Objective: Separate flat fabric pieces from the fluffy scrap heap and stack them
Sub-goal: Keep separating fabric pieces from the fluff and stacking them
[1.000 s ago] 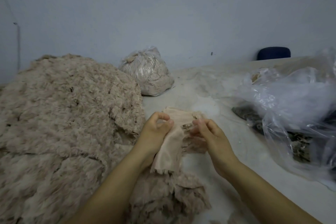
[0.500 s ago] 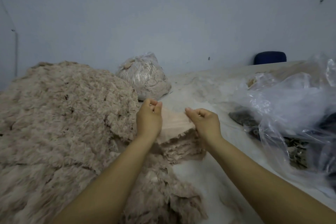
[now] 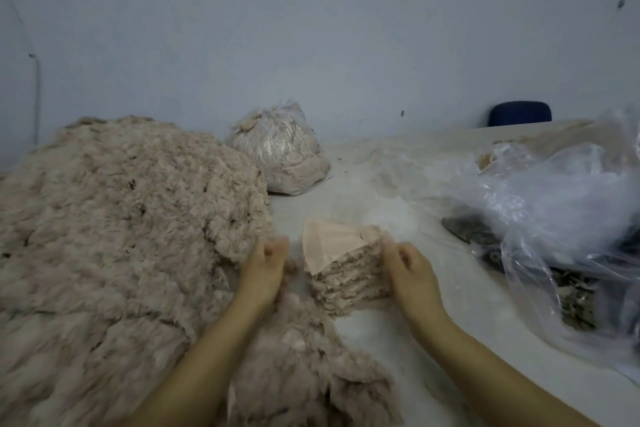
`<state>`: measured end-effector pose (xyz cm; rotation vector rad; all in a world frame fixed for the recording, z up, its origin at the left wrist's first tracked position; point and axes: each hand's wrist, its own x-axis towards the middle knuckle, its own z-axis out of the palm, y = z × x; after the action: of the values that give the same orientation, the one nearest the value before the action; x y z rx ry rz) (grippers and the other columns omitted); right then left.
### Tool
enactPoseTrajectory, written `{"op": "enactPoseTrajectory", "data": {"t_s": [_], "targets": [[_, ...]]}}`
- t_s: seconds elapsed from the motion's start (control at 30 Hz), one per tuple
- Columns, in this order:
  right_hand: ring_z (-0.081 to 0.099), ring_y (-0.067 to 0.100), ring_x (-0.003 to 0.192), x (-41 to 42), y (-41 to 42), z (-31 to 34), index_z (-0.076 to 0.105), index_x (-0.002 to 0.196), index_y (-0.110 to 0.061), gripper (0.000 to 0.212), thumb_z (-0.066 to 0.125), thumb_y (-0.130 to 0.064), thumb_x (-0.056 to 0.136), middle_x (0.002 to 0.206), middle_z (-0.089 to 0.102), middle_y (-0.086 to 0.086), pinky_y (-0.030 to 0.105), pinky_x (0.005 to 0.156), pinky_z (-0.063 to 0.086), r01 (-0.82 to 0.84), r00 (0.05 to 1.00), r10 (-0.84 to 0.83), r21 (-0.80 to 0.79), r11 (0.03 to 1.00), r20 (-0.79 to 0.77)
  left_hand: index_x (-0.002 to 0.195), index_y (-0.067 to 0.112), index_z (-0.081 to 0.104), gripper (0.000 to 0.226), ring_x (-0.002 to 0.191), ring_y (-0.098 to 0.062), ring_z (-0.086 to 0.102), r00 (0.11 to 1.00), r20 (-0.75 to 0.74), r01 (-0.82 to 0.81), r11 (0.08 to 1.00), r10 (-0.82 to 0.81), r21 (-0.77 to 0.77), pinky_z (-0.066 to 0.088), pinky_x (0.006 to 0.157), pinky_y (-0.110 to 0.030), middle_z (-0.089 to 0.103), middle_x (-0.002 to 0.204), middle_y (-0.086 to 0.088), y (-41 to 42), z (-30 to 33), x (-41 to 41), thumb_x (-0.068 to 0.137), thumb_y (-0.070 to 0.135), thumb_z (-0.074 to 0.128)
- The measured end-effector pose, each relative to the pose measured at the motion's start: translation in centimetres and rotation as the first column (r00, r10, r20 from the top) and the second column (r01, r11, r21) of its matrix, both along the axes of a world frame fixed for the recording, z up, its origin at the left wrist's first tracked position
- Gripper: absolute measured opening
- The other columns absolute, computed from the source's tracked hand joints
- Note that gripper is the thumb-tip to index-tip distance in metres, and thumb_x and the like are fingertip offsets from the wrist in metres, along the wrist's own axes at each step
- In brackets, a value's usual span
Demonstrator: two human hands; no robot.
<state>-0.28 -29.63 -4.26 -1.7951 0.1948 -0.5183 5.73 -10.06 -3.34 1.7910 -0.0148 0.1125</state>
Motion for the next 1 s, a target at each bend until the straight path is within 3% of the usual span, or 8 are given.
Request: {"op": "enactPoseTrajectory", "data": {"t_s": [0.1,0.17,0.2,0.33,0.43,0.67,0.83,1.0], "targets": [[0.055,0.001,0.070,-4.2,1.3,-1.1,0.062,0.082,-0.027,0.057,0.062,-0.079,0.059,0.079,0.062,-0.007,0.017,0.065,0.042,-0.617,0.746,0.544,-0.092,0.781,-0.385,0.091,0.027,0.066,0.035,0.079,-0.007,0.064,0.794,-0.142,0.608,0.773,-0.592,0.178,0.051,0.070,-0.019,0.068,0.090,0.006,2.1,-0.3,-3.7,0.073,0.056,0.071],[0.053,-0.005,0.080,-4.7,1.2,-1.3,0.060,0.087,-0.039,0.033,0.077,-0.057,0.066,0.094,0.058,-0.012,0.010,0.071,0.041,-0.738,0.658,0.546,-0.297,0.606,-0.519,0.099,0.028,0.067,0.033,0.097,0.001,0.060,0.644,-0.146,0.710,0.516,-0.751,0.478,0.046,0.085,-0.016,0.065,0.102,0.016,2.5,-1.2,-5.1,0.072,0.045,0.077],[0.052,-0.006,0.074,-4.7,1.2,-1.4,0.058,0.082,-0.037,0.022,0.078,-0.043,0.074,0.088,0.055,-0.012,0.010,0.068,0.040,-0.710,0.696,0.536,-0.348,0.612,-0.478,0.094,0.027,0.067,0.020,0.094,0.004,0.058,0.662,-0.104,0.656,0.508,-0.742,0.558,0.046,0.083,-0.016,0.065,0.098,0.020,2.4,-1.9,-5.3,0.078,0.036,0.075],[0.040,0.000,0.044,-4.4,1.8,-1.5,0.047,0.068,-0.014,0.028,0.059,-0.010,0.093,0.054,0.045,-0.006,0.016,0.047,0.033,-0.467,0.848,0.467,0.062,0.882,-0.250,0.080,0.020,0.060,0.019,0.066,0.006,0.055,0.842,-0.032,0.537,0.832,-0.538,0.137,0.042,0.064,-0.015,0.061,0.074,0.017,1.6,-2.1,-6.2,0.093,0.008,0.054],[0.044,0.010,0.047,-4.3,2.0,-1.7,0.045,0.068,-0.013,0.030,0.055,-0.014,0.095,0.056,0.045,0.002,0.020,0.045,0.040,-0.340,0.863,0.454,0.409,0.847,-0.221,0.096,0.008,0.064,0.016,0.082,-0.013,0.065,0.892,-0.098,0.431,0.896,-0.441,-0.107,0.051,0.077,-0.025,0.070,0.087,-0.001,1.3,-2.3,-6.5,0.096,0.009,0.048],[0.062,0.015,0.056,-4.3,2.9,-2.0,0.064,0.098,0.004,0.018,0.058,-0.013,0.093,0.068,0.065,0.008,0.024,0.051,0.052,-0.213,0.922,0.357,0.573,0.791,-0.149,0.078,0.001,0.064,0.019,0.056,-0.014,0.062,0.953,-0.072,0.250,0.899,-0.294,-0.361,0.048,0.052,-0.017,0.067,0.065,-0.007,0.8,-2.2,-6.9,0.089,0.013,0.055],[0.067,0.026,0.080,-4.2,2.9,-2.2,0.067,0.107,-0.001,0.023,0.057,-0.017,0.093,0.096,0.072,0.018,0.035,0.073,0.054,-0.257,0.902,0.415,0.628,0.735,-0.117,0.078,0.008,0.076,0.028,0.077,-0.017,0.072,0.944,-0.028,0.255,0.786,-0.327,-0.563,0.054,0.059,-0.019,0.074,0.088,-0.012,0.2,-2.1,-7.1,0.089,0.013,0.051],[0.065,0.013,0.057,-4.5,3.1,-2.0,0.067,0.100,-0.003,0.026,0.062,-0.024,0.086,0.075,0.071,0.007,0.023,0.051,0.051,-0.386,0.849,0.527,0.624,0.680,-0.048,0.092,0.004,0.069,0.033,0.071,-0.021,0.072,0.964,-0.149,0.080,0.779,-0.218,-0.622,0.056,0.054,-0.024,0.073,0.081,-0.013,0.2,-2.7,-6.2,0.099,0.022,0.043]]}}
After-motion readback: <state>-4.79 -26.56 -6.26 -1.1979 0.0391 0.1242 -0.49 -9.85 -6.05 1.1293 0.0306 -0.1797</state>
